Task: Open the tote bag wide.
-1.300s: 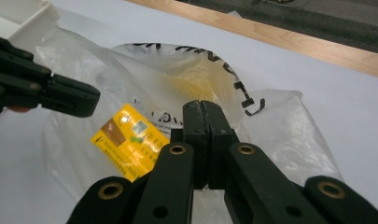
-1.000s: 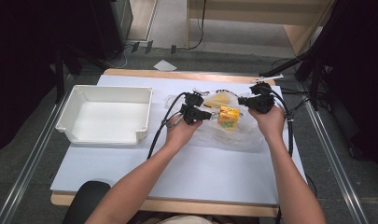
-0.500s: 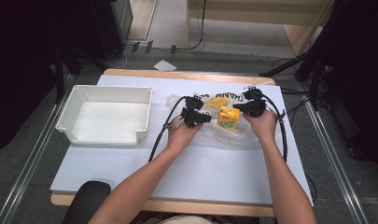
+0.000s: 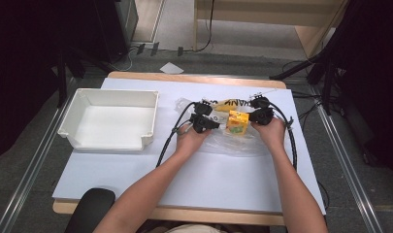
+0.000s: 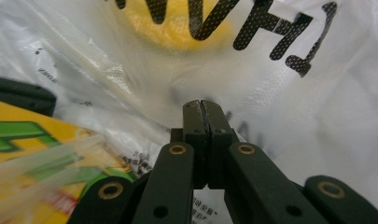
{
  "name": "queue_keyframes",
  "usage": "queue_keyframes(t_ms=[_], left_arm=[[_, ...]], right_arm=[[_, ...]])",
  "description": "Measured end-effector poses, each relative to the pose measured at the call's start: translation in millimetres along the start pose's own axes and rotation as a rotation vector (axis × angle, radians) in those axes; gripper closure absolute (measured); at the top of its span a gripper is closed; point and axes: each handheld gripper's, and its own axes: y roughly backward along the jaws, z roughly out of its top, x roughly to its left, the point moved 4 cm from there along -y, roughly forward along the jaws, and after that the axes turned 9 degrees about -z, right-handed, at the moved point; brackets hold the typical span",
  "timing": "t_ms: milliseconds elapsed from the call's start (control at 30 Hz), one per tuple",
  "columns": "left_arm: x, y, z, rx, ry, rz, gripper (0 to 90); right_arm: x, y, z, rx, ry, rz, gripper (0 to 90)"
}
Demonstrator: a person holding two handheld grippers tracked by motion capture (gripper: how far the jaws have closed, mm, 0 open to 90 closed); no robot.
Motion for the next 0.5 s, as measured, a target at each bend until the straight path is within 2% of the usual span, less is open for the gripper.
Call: queue_keyframes(t_ms=[133,167,333,433,500], left_arm=[[-3.2,-0.2,-5.8,0.010,-0.011,-0.012,87.0],[-4.1,0.0,-7.0,0.018,-0.008,-0.024,86.9],[-10.0,1.5,-14.5,0.018,-0.031,-0.029,87.3],[-15.0,4.4,-22.4,0.022,-0.048,-0.041,87.3],[-18.2,5.8,-26.6,0.027,-0.056,-0.045,87.3]], right_arm=[[-0.9,-8.5,-0.1,0.014,-0.013,-0.019,90.0],[-1.7,-10.3,-0.2,0.010,-0.016,-0.021,90.0],[-4.0,-16.9,2.0,-0.024,-0.039,-0.025,90.0],[-5.6,-19.5,4.1,-0.050,-0.028,-0.046,90.0],[-7.1,-20.4,6.0,-0.041,-0.033,-0.043,90.0]])
